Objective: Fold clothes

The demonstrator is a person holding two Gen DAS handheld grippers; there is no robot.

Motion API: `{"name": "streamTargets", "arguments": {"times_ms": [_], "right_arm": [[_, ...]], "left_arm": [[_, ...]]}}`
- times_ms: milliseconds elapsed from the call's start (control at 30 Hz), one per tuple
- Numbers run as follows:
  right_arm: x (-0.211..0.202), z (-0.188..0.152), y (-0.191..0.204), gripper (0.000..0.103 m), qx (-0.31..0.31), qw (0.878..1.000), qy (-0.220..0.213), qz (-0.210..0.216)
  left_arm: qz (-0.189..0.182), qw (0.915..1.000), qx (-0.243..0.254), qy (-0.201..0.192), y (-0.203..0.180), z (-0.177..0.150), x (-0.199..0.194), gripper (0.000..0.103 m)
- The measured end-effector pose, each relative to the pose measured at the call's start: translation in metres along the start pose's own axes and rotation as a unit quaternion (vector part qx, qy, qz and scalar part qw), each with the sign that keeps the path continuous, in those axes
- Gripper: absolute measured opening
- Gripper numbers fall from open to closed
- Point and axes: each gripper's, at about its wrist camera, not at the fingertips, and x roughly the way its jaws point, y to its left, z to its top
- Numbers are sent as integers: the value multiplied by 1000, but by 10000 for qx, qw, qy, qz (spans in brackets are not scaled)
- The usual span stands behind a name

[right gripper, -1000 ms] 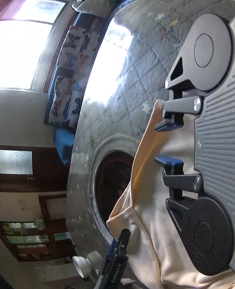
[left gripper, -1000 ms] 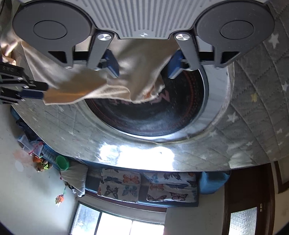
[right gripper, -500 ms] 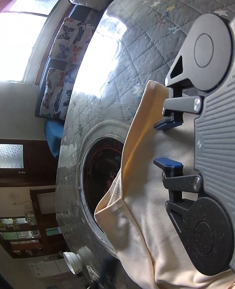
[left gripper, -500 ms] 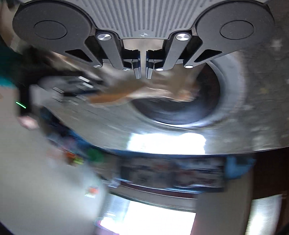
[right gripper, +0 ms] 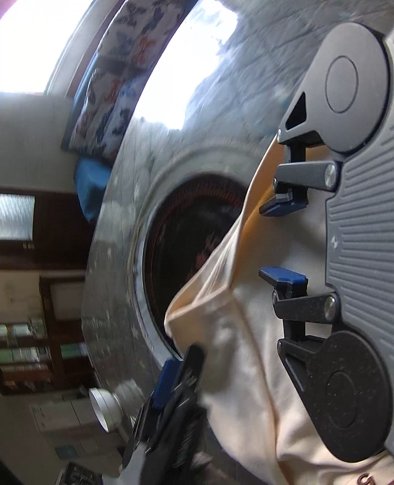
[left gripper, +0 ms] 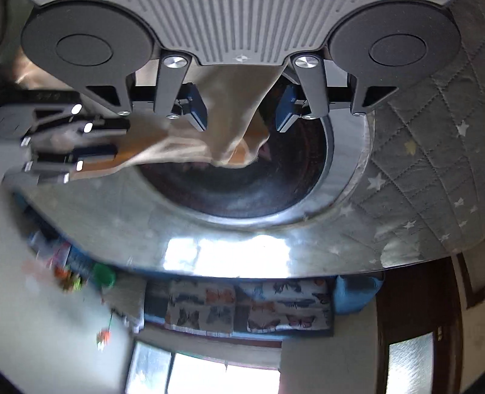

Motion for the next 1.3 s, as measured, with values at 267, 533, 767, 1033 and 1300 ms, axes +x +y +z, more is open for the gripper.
{"name": "streamTargets", "arguments": {"times_ms": [267, 533, 767, 1033, 1300], "right_arm": [[28, 25, 21, 36, -394, 9990, 47, 212], [47, 45, 15, 41, 137, 9995, -13, 291], [45, 53, 41, 52, -195, 9985, 4, 502], [6, 29, 9, 57, 18, 9998, -51, -188], [-23, -7, -35, 57, 567, 9952, -80, -795]], "left_arm": [[-201, 9991, -77, -356, 8, -18, -38, 8], [-166, 9965, -684, -461, 42, -35, -69, 9], [-46, 9945, -968, -398, 54, -41, -73, 12], [148, 9973, -667, -282, 39, -8, -37, 40], [582, 9978, -311, -43, 29, -3, 1, 40]]}}
